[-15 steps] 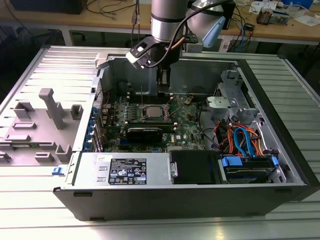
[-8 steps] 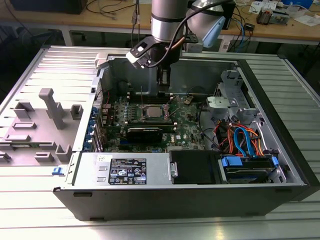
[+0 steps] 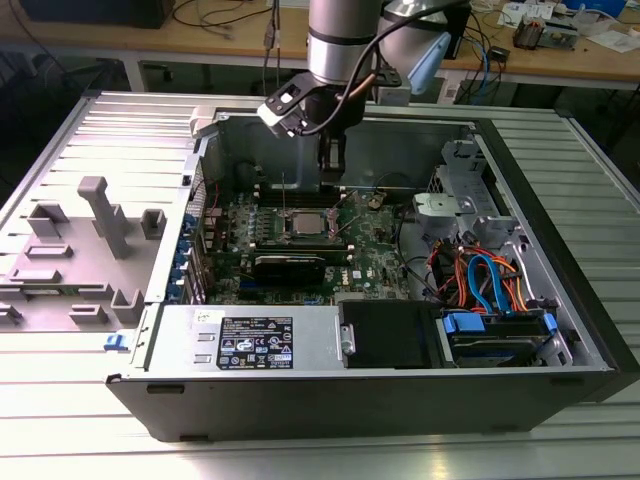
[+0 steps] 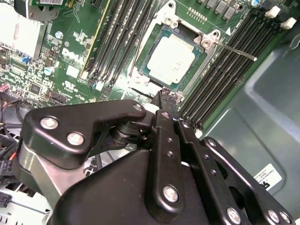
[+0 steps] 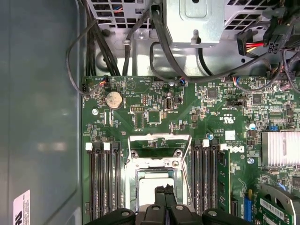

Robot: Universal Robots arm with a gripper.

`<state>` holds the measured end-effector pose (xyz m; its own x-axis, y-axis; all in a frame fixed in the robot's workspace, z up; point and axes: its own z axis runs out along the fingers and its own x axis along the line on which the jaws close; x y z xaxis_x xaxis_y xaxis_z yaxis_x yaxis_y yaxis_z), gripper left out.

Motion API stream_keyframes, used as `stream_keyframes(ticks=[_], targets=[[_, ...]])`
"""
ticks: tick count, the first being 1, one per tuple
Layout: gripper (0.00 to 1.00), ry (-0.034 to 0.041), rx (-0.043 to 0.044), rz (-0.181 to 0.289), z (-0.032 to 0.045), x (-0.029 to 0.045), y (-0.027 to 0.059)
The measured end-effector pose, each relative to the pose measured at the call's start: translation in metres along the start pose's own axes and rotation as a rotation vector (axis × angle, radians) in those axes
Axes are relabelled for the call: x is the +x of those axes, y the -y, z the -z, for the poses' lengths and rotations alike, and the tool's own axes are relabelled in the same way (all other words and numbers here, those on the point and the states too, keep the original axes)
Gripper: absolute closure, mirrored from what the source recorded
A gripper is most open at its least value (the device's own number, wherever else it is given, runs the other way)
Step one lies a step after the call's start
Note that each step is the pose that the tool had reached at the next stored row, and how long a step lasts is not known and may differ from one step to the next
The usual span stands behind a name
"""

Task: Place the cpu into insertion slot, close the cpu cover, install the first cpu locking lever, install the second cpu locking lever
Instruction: 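Close the cpu cover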

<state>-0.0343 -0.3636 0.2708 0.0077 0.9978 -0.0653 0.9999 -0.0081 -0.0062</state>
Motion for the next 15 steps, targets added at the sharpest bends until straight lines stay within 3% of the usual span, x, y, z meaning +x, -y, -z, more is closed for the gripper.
stream_keyframes(ticks=[9, 15], targets=[[0.89, 0.0000, 0.0000, 0.000, 0.0001, 0.0001, -0.0099], [0.89, 0.0001, 0.0000, 0.000, 0.0001, 0.0001, -0.0114]])
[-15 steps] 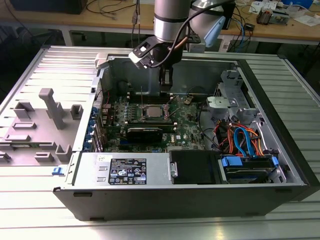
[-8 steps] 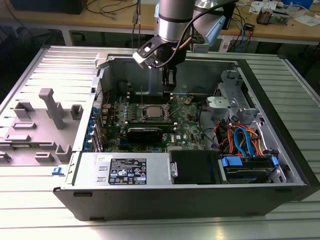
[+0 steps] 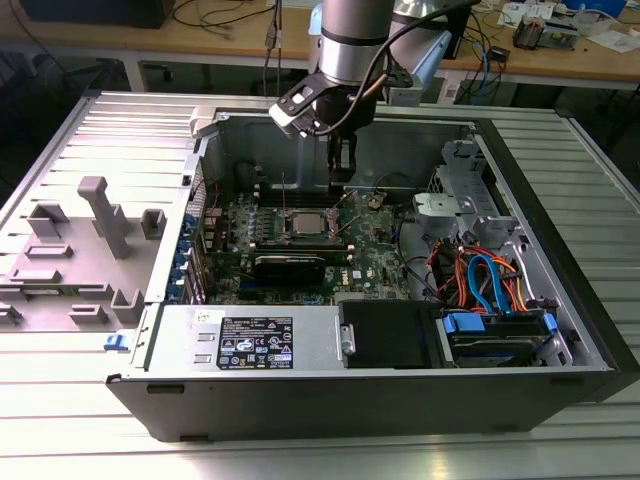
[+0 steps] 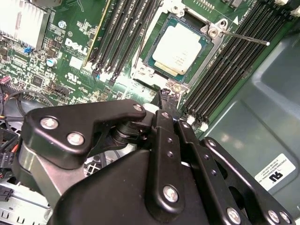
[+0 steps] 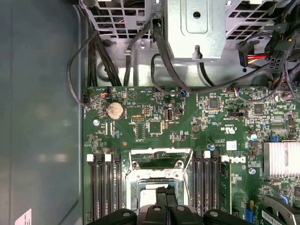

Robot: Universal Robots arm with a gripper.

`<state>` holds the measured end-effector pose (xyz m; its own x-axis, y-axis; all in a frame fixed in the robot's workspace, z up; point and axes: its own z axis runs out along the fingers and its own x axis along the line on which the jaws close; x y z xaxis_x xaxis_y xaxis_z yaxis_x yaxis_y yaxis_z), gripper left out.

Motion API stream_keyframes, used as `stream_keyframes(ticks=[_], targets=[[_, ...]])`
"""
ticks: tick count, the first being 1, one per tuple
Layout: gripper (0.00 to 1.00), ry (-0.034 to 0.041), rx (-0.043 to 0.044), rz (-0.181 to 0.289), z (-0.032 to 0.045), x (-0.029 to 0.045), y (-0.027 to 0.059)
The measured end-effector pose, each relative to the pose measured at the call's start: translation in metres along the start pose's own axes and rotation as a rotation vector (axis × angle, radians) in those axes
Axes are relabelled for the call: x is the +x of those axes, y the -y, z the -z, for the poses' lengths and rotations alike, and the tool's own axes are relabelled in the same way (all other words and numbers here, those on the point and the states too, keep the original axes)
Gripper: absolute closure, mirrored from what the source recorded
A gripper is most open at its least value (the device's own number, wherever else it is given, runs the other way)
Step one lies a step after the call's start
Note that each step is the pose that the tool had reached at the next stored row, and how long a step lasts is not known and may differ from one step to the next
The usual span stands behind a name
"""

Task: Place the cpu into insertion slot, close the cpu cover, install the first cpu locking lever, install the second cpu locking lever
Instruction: 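Close the cpu cover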

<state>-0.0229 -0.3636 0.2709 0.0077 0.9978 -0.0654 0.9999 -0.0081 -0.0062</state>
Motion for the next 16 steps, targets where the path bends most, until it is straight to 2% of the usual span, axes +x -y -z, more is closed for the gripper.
stream_keyframes(ticks=[8, 14, 16], targets=[[0.89, -0.0001, 0.0000, 0.000, 0.0000, 0.0000, -0.0004], [0.89, -0.0002, 0.0000, 0.000, 0.0001, 0.0001, -0.0042], [0.89, -0.0003, -0.0001, 0.000, 0.0025, -0.0001, -0.0044]])
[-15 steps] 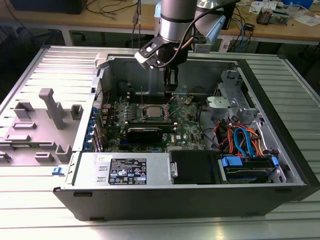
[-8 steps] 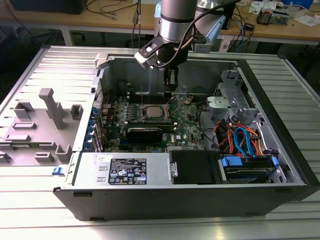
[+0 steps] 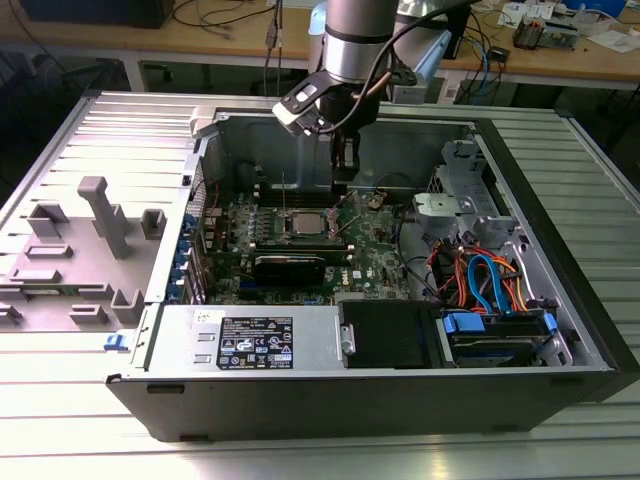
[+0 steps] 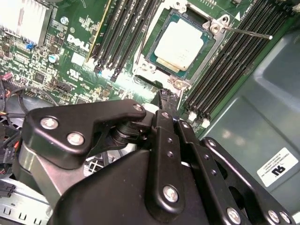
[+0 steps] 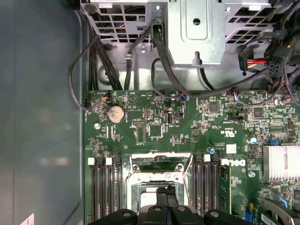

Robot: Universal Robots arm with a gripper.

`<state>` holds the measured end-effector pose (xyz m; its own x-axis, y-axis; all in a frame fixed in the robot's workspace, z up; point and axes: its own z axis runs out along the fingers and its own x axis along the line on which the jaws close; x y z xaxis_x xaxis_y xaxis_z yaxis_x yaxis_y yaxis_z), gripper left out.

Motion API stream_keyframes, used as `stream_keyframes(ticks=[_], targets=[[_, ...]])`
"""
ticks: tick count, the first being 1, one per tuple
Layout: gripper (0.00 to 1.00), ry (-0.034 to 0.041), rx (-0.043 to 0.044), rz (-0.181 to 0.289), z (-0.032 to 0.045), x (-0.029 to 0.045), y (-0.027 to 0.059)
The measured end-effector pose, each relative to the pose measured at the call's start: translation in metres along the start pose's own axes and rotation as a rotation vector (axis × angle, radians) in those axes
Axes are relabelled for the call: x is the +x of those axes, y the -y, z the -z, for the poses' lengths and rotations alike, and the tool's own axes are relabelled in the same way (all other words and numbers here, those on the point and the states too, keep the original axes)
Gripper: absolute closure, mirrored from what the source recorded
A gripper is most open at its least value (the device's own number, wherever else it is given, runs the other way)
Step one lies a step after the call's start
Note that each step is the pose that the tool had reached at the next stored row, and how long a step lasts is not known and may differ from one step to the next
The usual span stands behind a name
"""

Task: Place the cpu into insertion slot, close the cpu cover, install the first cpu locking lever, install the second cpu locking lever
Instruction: 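Close the cpu cover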

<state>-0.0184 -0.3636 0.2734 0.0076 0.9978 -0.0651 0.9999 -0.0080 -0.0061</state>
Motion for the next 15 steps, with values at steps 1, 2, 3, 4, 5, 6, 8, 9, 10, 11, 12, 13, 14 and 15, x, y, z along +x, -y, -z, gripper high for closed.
stream_keyframes(ticks=[1, 2, 3, 4, 5, 6, 8, 9, 10, 11, 12, 13, 14, 15], targets=[[0.89, -0.0002, 0.0000, 0.000, 0.0000, 0.0000, -0.0017], [0.89, 0.0002, 0.0001, 0.000, 0.0001, 0.0000, -0.0055], [0.89, 0.0002, 0.0001, 0.000, 0.0002, 0.0000, -0.0119], [0.89, 0.0001, 0.0001, 0.000, 0.0002, 0.0001, -0.0187], [0.89, 0.0002, 0.0001, 0.000, 0.0003, 0.0002, -0.0219], [0.89, 0.0002, 0.0001, 0.000, 0.0003, 0.0003, -0.0262], [0.89, 0.0001, 0.0001, 0.000, 0.0003, 0.0005, -0.0335], [0.89, 0.0000, 0.0000, 0.000, 0.0002, 0.0006, -0.0378], [0.89, 0.0000, 0.0000, 0.000, 0.0001, 0.0007, -0.0406], [0.89, 0.0001, 0.0001, 0.000, -0.0001, 0.0009, -0.0460], [0.89, 0.0003, 0.0002, 0.000, -0.0003, 0.0012, -0.0495], [0.89, 0.0003, 0.0001, 0.000, -0.0006, 0.0016, -0.0509], [0.89, 0.0000, 0.0001, 0.000, -0.0014, 0.0020, -0.0518], [0.89, 0.0002, 0.0001, 0.000, -0.0023, 0.0023, -0.0526]])
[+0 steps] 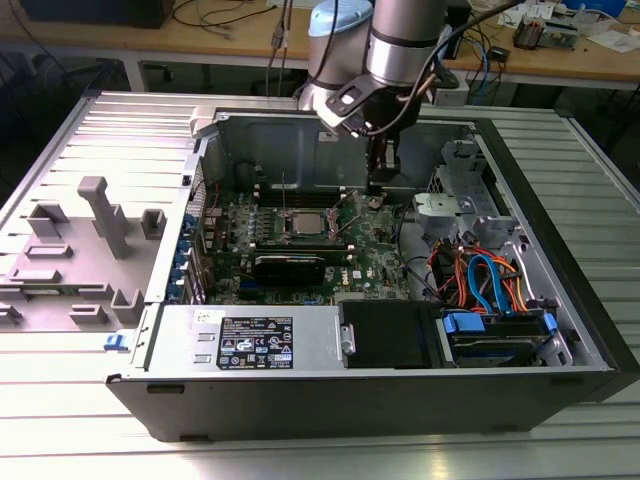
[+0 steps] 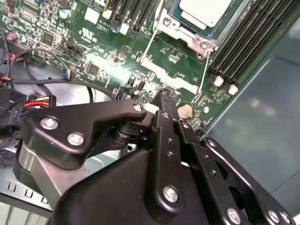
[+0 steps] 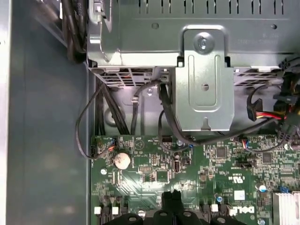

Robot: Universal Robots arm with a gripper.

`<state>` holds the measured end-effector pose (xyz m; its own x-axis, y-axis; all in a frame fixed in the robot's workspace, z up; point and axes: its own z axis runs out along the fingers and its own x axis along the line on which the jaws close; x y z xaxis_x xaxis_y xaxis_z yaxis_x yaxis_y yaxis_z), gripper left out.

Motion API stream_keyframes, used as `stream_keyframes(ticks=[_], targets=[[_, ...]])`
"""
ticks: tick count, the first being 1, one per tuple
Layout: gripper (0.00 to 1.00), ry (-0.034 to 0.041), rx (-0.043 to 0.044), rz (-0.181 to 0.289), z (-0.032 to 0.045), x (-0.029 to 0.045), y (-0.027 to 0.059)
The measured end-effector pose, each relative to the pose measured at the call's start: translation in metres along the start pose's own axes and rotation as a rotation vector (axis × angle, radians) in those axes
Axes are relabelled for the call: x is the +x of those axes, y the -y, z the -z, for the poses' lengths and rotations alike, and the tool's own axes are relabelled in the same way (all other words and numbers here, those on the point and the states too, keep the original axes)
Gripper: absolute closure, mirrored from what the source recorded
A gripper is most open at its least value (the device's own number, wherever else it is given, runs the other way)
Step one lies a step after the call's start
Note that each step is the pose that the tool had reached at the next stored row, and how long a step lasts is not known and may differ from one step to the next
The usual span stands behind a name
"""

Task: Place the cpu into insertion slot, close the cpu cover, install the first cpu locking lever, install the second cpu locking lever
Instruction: 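Close the cpu cover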

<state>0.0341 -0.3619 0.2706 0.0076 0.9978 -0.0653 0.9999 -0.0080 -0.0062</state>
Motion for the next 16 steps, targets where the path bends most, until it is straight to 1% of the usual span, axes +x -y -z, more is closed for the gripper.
stream_keyframes(ticks=[3, 6, 8, 12, 16], targets=[[0.89, -0.0001, 0.0000, 0.000, -0.0046, 0.0006, -0.0029], [0.89, 0.0001, 0.0000, 0.000, -0.0106, 0.0010, -0.0034], [0.89, 0.0000, 0.0000, 0.000, -0.0170, 0.0009, -0.0036], [0.89, 0.0000, 0.0012, 0.001, -0.0249, -0.0018, -0.0037], [0.89, 0.0001, 0.0014, 0.004, -0.0253, -0.0019, -0.0037]])
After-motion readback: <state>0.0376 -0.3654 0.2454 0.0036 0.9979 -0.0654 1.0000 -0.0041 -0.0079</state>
